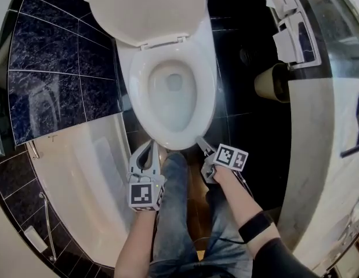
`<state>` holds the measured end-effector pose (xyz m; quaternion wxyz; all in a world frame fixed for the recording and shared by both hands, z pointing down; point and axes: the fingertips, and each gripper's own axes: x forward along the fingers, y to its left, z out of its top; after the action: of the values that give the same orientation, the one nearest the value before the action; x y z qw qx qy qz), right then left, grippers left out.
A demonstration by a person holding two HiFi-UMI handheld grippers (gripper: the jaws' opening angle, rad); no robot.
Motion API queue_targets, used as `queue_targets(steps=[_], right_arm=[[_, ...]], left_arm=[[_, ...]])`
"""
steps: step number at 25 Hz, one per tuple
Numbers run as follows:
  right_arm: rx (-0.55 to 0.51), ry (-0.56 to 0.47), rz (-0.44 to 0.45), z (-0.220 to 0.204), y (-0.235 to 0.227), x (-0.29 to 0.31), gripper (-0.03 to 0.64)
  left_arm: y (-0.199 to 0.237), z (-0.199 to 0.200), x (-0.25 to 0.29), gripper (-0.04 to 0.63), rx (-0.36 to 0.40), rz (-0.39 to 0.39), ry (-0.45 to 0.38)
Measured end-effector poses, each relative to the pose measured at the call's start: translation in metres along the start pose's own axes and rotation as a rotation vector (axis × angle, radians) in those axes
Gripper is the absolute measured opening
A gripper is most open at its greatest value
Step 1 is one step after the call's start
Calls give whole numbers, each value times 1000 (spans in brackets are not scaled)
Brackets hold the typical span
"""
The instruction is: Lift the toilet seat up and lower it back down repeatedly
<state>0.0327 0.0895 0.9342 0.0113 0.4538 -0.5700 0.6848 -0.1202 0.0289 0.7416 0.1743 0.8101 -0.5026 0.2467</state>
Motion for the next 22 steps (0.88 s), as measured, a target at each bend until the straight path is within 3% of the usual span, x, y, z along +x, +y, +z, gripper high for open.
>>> queue_targets(steps=[10, 22], right_arm=[[92, -11, -23, 3, -5, 19, 153], [114, 1, -23, 3, -3, 17, 147]], left_arm=[[12, -17, 13, -9, -10, 1, 30], [6, -29, 14, -9, -29, -2, 70]])
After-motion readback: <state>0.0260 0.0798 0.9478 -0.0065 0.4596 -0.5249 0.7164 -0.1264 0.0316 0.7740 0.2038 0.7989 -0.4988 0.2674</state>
